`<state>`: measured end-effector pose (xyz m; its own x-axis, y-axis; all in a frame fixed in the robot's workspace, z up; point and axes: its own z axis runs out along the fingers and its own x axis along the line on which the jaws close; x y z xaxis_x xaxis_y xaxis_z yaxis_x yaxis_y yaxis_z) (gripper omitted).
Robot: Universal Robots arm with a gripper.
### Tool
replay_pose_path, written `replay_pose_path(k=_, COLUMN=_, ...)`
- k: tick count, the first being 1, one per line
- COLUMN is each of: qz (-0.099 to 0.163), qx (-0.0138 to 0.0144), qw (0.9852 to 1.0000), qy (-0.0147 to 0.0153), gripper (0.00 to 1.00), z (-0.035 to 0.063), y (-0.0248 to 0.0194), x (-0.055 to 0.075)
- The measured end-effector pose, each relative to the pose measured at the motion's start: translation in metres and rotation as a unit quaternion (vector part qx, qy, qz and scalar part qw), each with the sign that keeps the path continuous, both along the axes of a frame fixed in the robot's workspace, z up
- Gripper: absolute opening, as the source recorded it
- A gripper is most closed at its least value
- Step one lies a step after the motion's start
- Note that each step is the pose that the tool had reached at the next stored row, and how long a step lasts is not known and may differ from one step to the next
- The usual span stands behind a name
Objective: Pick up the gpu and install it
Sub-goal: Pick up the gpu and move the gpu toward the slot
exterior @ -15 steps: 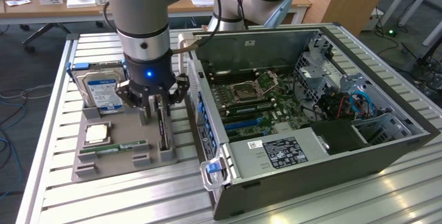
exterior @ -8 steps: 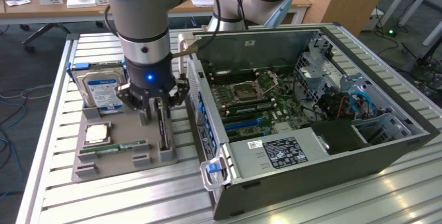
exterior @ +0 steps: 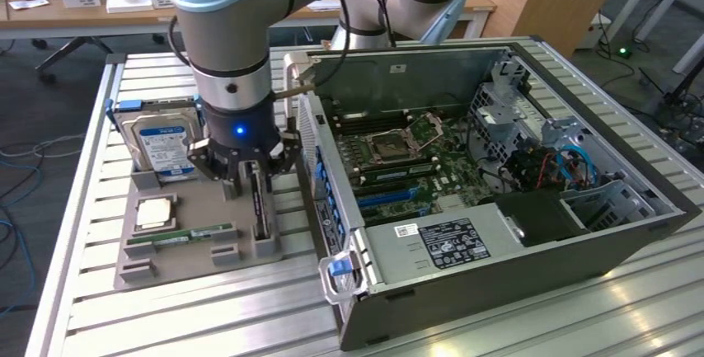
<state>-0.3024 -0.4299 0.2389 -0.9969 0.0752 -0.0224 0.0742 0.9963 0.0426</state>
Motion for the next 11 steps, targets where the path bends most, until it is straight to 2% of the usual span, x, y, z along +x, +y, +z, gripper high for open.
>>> replay_pose_path(k=5, qz=0.0, qx=-0.0008, qw=1.0, qy=0.0002, gripper=0.47, z=-0.0007, y=0.0, x=0.001)
replay_pose_path(k=11, qz=0.0, qx=-0.0009, qw=1.0, qy=0.0002, gripper=0.47, z=-0.0074, y=0.0, x=0.0011)
